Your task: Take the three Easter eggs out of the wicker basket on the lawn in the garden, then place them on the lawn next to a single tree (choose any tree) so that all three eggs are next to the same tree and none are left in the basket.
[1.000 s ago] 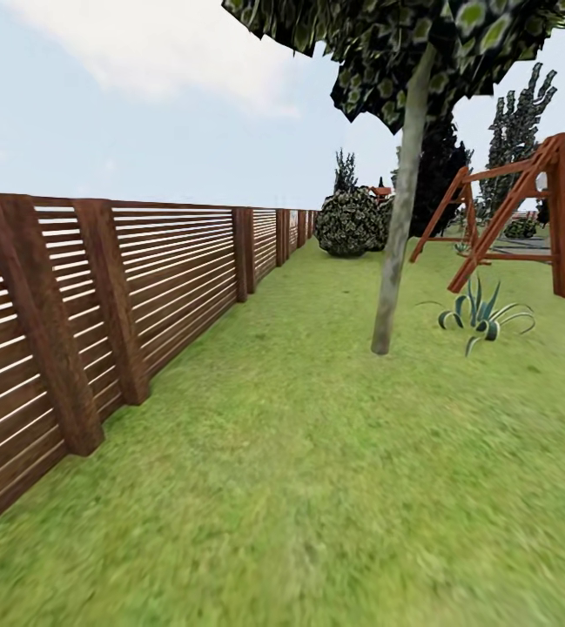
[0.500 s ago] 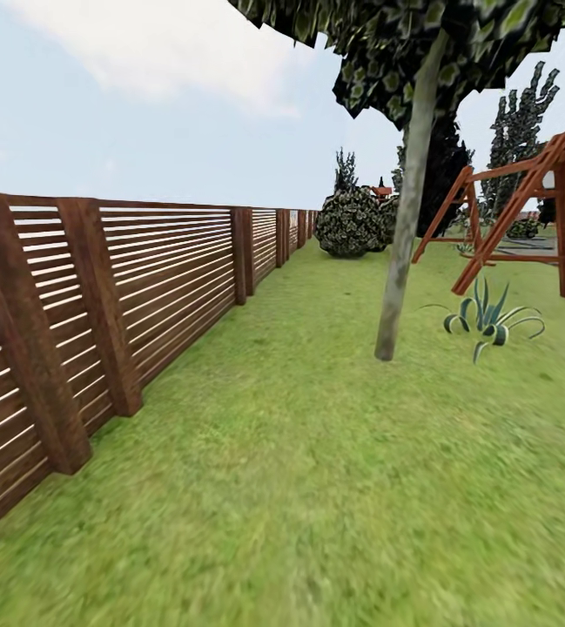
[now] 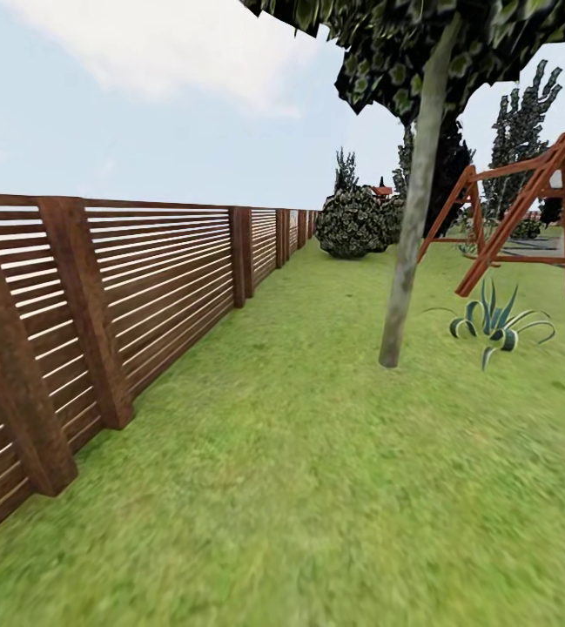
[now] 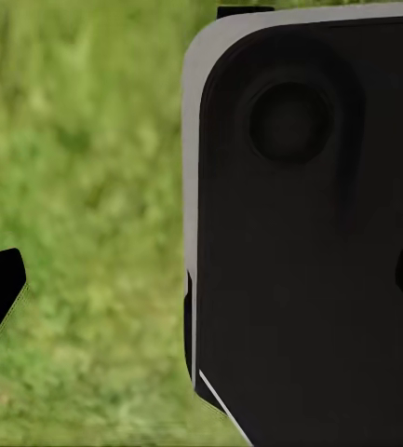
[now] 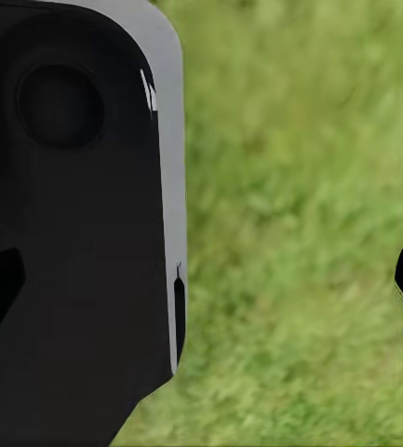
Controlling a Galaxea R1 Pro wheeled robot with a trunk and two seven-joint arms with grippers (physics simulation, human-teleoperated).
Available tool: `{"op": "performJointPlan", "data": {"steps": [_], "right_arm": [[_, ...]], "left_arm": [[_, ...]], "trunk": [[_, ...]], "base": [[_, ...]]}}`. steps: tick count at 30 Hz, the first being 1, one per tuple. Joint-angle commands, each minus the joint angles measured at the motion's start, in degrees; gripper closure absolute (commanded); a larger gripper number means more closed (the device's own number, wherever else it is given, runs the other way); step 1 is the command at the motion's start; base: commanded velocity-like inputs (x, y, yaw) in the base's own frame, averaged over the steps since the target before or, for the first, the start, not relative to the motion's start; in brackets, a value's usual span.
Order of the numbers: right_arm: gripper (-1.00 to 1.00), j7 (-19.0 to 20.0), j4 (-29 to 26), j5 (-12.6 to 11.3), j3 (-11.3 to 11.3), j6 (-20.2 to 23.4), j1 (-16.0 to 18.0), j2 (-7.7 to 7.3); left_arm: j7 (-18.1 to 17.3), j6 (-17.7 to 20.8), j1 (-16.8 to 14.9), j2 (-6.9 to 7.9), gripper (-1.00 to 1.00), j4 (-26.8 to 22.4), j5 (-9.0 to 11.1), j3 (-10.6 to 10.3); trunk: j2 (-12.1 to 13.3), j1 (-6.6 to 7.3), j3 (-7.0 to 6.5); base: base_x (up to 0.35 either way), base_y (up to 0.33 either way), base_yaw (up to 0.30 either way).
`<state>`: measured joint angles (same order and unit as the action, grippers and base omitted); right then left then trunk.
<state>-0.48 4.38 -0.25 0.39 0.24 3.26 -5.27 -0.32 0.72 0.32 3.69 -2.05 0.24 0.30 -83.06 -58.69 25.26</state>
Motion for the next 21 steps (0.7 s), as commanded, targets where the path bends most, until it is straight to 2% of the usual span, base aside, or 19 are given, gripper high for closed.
{"op": "performJointPlan", "data": {"steps": [1, 12, 21], "right_arm": [[-1.0, 0.0, 0.1, 0.0, 0.0, 0.0, 0.1, 0.0], [-1.0, -0.1, 0.1, 0.0, 0.1, 0.0, 0.1, 0.0], [-1.0, -0.1, 0.1, 0.1, 0.1, 0.0, 0.1, 0.0]], "left_arm": [[0.0, 0.1, 0.0, 0.01, -1.0, -0.1, 0.0, 0.0], [0.0, 0.1, 0.0, 0.01, -1.0, -0.1, 0.0, 0.1], [0.0, 0.1, 0.0, 0.01, -1.0, -0.1, 0.0, 0.1]], "trunk": [[0.0, -0.03, 0.05], [0.0, -0.03, 0.05], [0.0, -0.03, 0.05]], "base": [[0.337, 0.0, 0.0], [0.337, 0.0, -0.001], [0.337, 0.0, -0.1]]}}
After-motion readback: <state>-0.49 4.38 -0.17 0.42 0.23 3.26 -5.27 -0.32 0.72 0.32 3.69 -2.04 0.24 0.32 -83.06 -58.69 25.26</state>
